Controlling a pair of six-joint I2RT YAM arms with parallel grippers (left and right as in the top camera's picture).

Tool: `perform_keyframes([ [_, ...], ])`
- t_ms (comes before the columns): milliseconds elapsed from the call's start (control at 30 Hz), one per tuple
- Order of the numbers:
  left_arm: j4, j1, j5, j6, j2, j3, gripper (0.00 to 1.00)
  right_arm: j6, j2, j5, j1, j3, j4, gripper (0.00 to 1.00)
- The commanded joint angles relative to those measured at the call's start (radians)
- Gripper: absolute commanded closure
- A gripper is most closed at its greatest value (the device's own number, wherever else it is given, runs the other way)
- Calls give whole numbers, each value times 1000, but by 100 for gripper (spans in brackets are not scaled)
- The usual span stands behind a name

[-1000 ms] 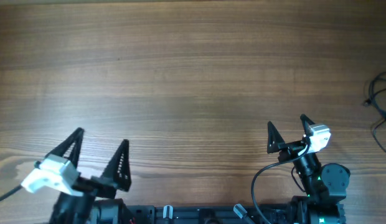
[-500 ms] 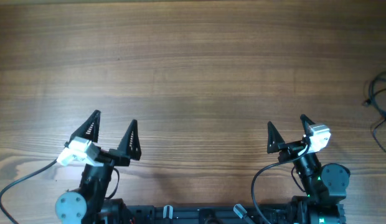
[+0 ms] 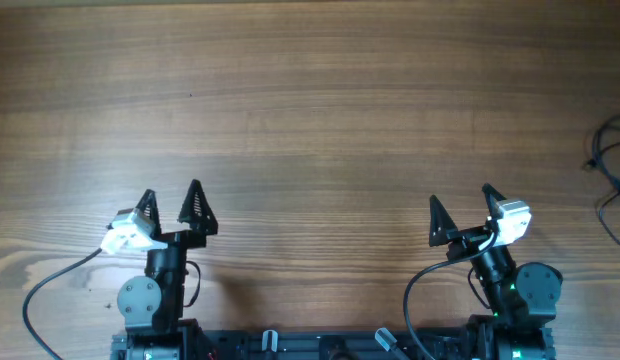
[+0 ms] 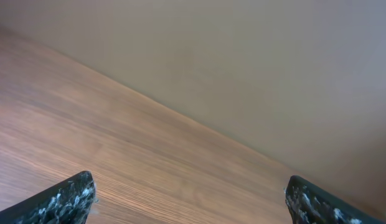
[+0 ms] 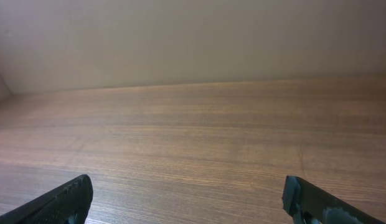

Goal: Untangle cables

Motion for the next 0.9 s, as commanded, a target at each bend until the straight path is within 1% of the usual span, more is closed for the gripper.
perform_keyframes([
  [0, -88, 7, -70, 7, -11, -6, 0, -19, -13, 10, 4, 2, 3, 0],
  [67, -99, 7, -29, 77, -11, -6, 0, -19, -13, 10, 4, 2, 3, 0],
  [100, -100, 7, -14, 90, -11, -6, 0, -19, -13, 10, 4, 2, 3, 0],
  [700, -99, 7, 1, 89, -9, -6, 0, -20, -10, 10, 4, 2, 3, 0],
  [767, -99, 7, 1, 89, -9, -6, 0, -104, -9, 51, 4, 2, -3, 0],
  [867, -99, 7, 1, 89, -9, -6, 0, -319, 24, 51, 4, 2, -3, 0],
])
